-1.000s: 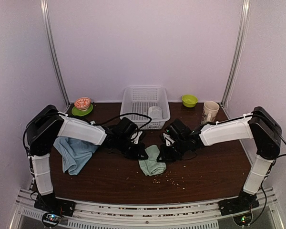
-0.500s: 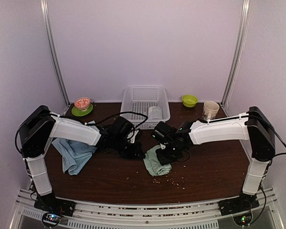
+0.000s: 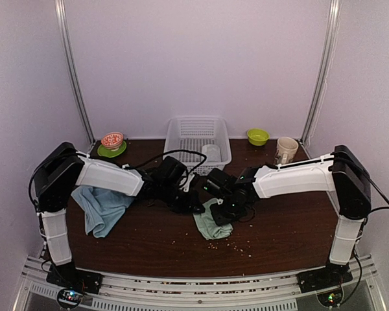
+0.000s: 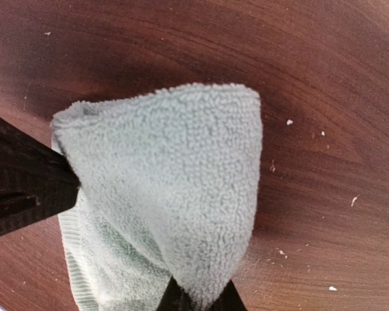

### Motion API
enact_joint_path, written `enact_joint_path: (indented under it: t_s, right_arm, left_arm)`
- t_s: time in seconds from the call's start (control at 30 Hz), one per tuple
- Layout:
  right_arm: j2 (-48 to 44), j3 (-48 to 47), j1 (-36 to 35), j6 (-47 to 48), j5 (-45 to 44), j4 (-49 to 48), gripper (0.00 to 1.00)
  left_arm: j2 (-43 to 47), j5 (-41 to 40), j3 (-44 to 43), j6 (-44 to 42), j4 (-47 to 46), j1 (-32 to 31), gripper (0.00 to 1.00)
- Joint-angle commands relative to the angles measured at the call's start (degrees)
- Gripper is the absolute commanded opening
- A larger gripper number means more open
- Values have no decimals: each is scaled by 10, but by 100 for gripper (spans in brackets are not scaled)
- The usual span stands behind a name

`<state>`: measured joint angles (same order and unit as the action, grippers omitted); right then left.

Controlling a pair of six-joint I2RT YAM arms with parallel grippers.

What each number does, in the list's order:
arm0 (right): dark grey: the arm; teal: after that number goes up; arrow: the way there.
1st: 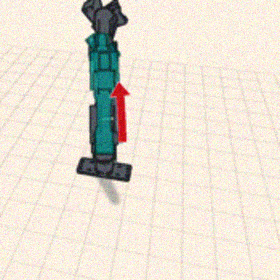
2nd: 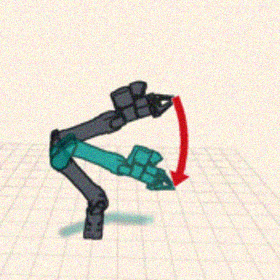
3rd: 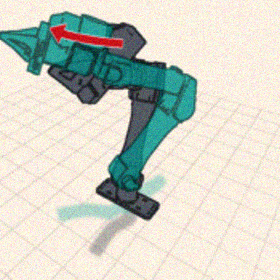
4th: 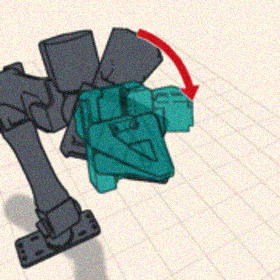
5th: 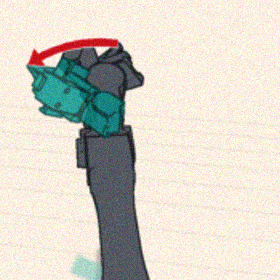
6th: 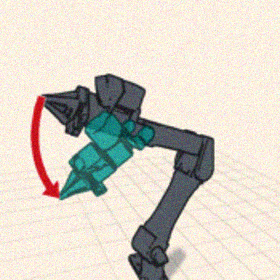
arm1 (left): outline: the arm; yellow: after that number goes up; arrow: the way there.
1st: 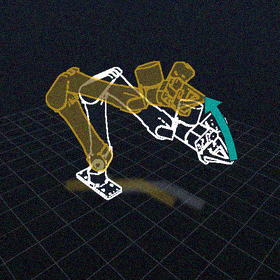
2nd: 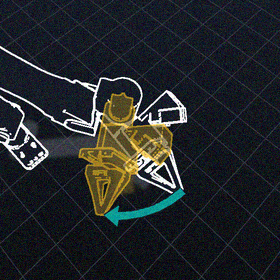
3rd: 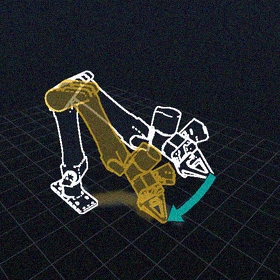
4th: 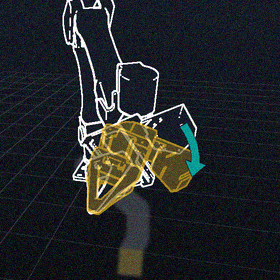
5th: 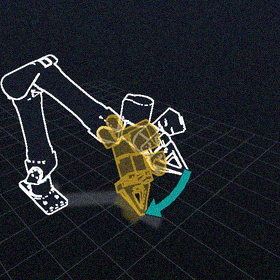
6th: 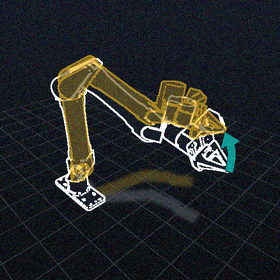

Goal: Roll the towels
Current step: Roll the towel at the center of the board.

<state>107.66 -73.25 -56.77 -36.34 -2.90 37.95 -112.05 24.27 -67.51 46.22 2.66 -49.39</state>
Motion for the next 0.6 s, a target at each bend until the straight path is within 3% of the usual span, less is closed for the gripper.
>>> enact_joint_path:
  t_s: [0.0,0.23,0.57]
  right_arm:
    - [9,-9,-5,-5,-5,10,0]
    - [-1,-9,-6,1,24,-5,0]
    - [-48,6,2,10,56,-13,38]
  left_arm:
    - [-25,12,-24,-1,-8,-8,0]
    - [-69,3,-28,6,-9,-8,0]
    - [-100,-9,-27,23,-1,-7,0]
